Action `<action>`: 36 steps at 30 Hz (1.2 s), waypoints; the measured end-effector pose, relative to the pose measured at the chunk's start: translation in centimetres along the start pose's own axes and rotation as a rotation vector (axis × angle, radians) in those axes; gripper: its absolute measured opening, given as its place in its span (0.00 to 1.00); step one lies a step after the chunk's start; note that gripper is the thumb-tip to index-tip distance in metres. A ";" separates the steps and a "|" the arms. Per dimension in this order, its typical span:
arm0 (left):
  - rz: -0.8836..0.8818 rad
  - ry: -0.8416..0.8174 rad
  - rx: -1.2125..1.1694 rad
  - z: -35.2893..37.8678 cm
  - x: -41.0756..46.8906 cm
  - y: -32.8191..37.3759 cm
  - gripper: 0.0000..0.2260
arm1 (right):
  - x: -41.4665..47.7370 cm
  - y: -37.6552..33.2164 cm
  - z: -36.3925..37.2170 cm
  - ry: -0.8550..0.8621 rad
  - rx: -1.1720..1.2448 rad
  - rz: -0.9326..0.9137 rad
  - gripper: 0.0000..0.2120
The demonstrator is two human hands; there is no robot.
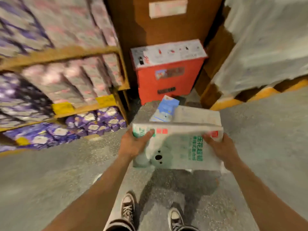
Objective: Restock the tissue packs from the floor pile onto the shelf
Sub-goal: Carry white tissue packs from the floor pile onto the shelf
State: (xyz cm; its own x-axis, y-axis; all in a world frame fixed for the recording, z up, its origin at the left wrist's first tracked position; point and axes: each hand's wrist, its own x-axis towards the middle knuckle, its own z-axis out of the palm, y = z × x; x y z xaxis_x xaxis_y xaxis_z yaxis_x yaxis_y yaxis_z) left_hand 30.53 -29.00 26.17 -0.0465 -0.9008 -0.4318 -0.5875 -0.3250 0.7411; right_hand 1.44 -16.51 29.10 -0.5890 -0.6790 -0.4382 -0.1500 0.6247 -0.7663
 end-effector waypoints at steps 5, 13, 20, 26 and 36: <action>0.041 0.275 -0.116 -14.4 -11.4 6.2 0.28 | -9.0 -15.5 -1.5 -0.185 0.006 -0.239 0.08; -0.096 0.790 -0.308 -30.7 -33.1 1.5 0.19 | -25.5 -29.4 7.4 -0.631 -0.065 -0.575 0.08; -0.276 1.220 -0.293 -41.1 -56.0 -10.7 0.15 | -48.8 -30.8 21.5 -1.003 -0.178 -0.810 0.13; -0.483 1.551 -0.331 -46.3 -77.5 -23.4 0.16 | -74.0 -26.1 32.4 -1.338 -0.199 -1.017 0.12; -0.795 2.001 -0.244 -55.2 -108.2 -36.6 0.18 | -114.7 -17.5 45.9 -1.961 -0.166 -1.084 0.21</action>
State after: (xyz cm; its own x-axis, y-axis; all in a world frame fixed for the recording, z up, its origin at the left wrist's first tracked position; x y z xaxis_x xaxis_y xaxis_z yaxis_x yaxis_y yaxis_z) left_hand 101.63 64.42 74.11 0.8639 0.4382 0.2482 0.0439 -0.5566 0.8296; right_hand 108.07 32.74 71.15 0.9907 -0.0359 0.1312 0.1224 -0.1858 -0.9749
